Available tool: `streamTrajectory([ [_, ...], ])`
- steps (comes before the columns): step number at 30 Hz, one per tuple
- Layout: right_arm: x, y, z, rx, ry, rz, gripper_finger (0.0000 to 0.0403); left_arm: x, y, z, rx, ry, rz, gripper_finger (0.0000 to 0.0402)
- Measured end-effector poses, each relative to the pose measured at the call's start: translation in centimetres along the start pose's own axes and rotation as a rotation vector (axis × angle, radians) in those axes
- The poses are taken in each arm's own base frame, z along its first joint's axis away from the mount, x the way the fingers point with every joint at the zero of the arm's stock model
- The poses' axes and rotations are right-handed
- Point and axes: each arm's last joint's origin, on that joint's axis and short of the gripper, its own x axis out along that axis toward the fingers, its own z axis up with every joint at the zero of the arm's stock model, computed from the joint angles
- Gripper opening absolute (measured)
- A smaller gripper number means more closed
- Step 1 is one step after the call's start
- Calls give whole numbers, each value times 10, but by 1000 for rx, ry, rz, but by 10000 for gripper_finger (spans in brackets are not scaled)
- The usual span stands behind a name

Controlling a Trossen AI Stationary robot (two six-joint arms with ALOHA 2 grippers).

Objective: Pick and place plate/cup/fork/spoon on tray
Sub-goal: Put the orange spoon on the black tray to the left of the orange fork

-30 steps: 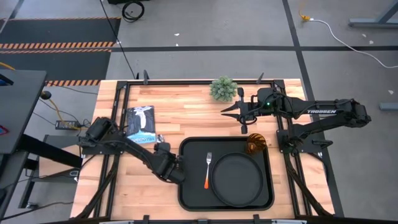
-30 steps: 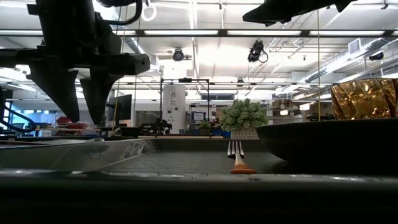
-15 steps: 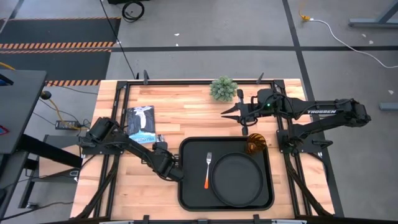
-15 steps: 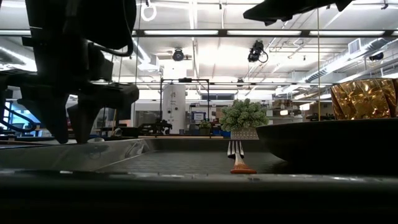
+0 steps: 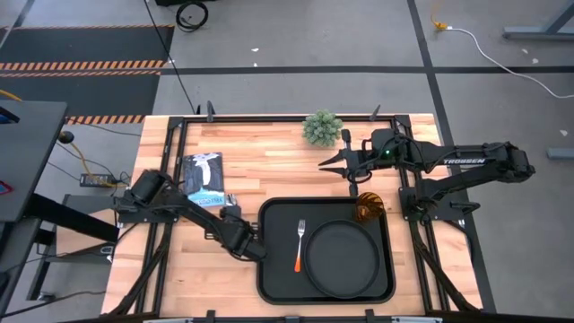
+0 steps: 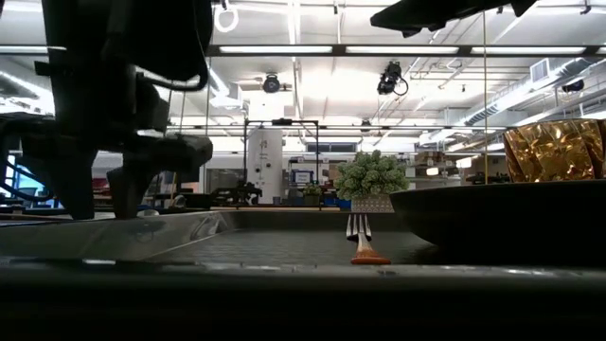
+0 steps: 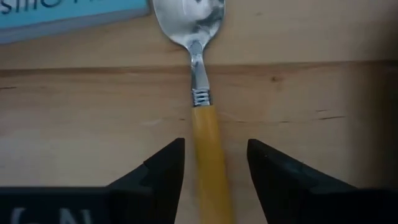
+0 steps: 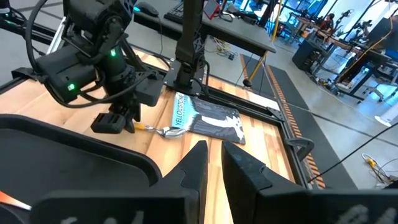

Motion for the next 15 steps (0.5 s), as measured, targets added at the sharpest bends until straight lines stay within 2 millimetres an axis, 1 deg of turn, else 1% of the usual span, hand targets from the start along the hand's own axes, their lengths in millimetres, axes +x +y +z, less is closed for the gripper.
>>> streamTrajectory([
  [5,0,2,1,-3,-7,6,54,11,-6,-2,33,26,27,160],
  [8,0,3,2,-9,-12,10,54,13,-9,-1,50,45,27,139],
  [15,0,3,2,-13,-14,11,54,14,-11,0,62,90,34,67],
])
